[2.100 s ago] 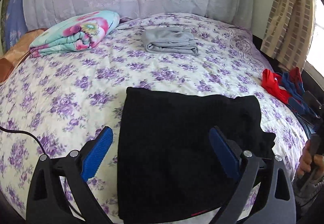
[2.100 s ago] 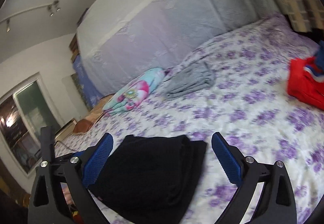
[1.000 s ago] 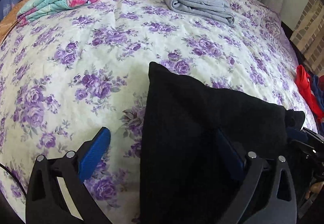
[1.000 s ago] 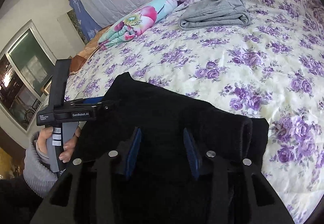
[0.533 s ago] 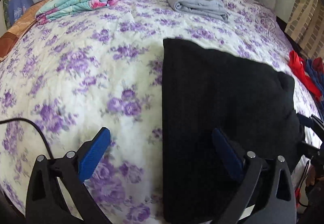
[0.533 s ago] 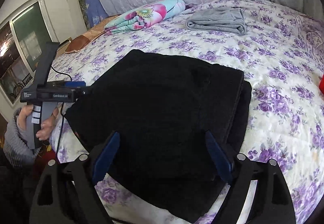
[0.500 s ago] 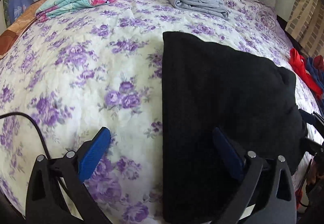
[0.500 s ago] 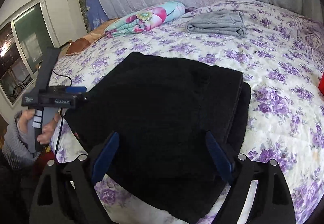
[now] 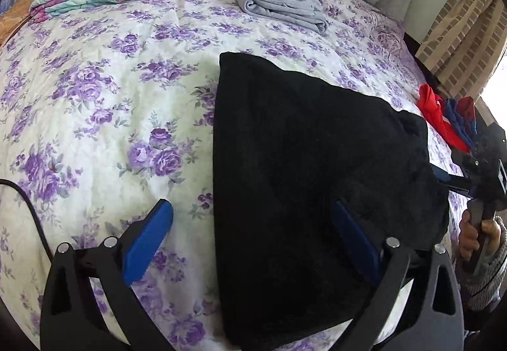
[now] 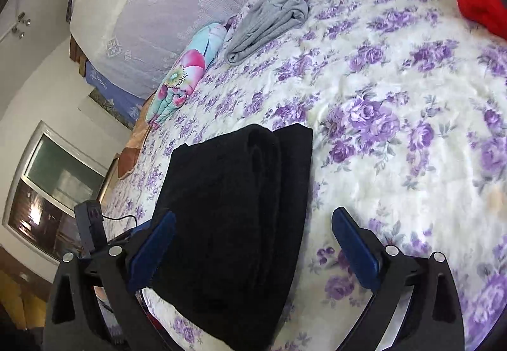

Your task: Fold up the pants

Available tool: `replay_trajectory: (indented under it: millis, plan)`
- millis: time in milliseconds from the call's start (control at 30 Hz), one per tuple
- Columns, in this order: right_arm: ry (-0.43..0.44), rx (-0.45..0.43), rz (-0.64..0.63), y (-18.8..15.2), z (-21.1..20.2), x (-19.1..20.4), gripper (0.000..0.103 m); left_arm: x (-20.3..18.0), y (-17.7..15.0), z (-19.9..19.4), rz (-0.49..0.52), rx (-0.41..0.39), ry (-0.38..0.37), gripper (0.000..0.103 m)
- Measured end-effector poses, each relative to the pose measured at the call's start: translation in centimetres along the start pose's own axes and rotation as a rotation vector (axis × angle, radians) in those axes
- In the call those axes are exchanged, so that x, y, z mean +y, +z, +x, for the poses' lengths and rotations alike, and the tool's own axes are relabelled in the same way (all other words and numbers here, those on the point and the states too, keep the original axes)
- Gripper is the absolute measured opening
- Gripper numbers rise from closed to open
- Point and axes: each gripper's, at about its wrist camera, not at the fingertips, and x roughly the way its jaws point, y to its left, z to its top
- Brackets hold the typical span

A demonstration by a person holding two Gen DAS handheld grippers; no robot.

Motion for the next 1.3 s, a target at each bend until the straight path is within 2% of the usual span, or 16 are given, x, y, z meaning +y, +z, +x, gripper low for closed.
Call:
replay_trajectory:
  millis: [167, 300, 367, 400, 433, 467, 500, 533, 567, 633, 767, 967, 1100, 1133, 1300]
  plan:
    - [0.01, 0.033, -0.005, 1.7, 2.8, -0.1, 0.1, 0.7, 1.4, 1.9, -0.045, 0.018, -0.086, 0.099]
    - [-0.014, 0.046, -0.075, 1.7, 4.4, 1.0, 0.096, 0.0, 1.5, 2.1, -0.036, 0.014, -0.077, 0.099]
    - [-0.021, 0.053, -0.105, 1.1, 4.9, 1.4, 0.065, -0.3, 1.2, 1.8, -0.033, 0.004, -0.088, 0.095]
    - [-0.029, 0.036, -0.115, 0.9, 4.7, 1.6, 0.062, -0.5, 1.0, 1.5, -0.031, -0.004, -0.097, 0.086]
    - [-0.023, 0.026, -0.137, 0.5, 4.5, 1.9, 0.05, -0.7, 0.9, 1.2, -0.023, -0.01, -0.109, 0.075]
    - [-0.017, 0.022, -0.154, 0.2, 4.2, 2.1, 0.042, -0.9, 0.8, 0.9, -0.015, -0.016, -0.116, 0.071]
    - [-0.014, 0.011, -0.165, 0.0, 4.0, 2.4, 0.04, -1.2, 0.8, 0.7, -0.004, -0.019, -0.133, 0.057]
    - [-0.013, -0.002, -0.176, -0.2, 3.7, 2.6, 0.037, -1.3, 0.8, 0.5, 0.001, -0.018, -0.15, 0.048]
    - [-0.018, -0.01, -0.188, -0.2, 3.5, 2.7, 0.036, -1.4, 0.9, 0.2, 0.003, -0.027, -0.144, 0.044]
    - [-0.025, -0.024, -0.203, -0.2, 3.1, 3.0, 0.034, -1.5, 1.2, -0.2, 0.013, -0.039, -0.125, 0.017]
    - [-0.023, -0.044, -0.23, 0.2, 2.1, 3.7, 0.033, -1.3, 2.0, -1.1, 0.003, -0.056, -0.133, 0.015]
    - [-0.036, -0.088, -0.284, 1.4, 0.2, 5.7, 0.032, -3.0, 4.0, -3.3, 0.052, -0.122, -0.125, 0.015]
    - [-0.041, -0.155, -0.332, 4.4, -2.2, 7.9, 0.031, -5.0, 8.2, -5.8, 0.112, -0.219, -0.083, 0.012]
    - [-0.048, -0.175, -0.349, 5.6, -2.8, 8.5, 0.031, -5.5, 9.4, -6.4, 0.128, -0.245, -0.073, 0.007]
    - [-0.062, -0.262, -0.379, 13.7, -4.8, 10.8, 0.031, -7.6, 18.2, -8.4, 0.161, -0.331, -0.055, 0.007]
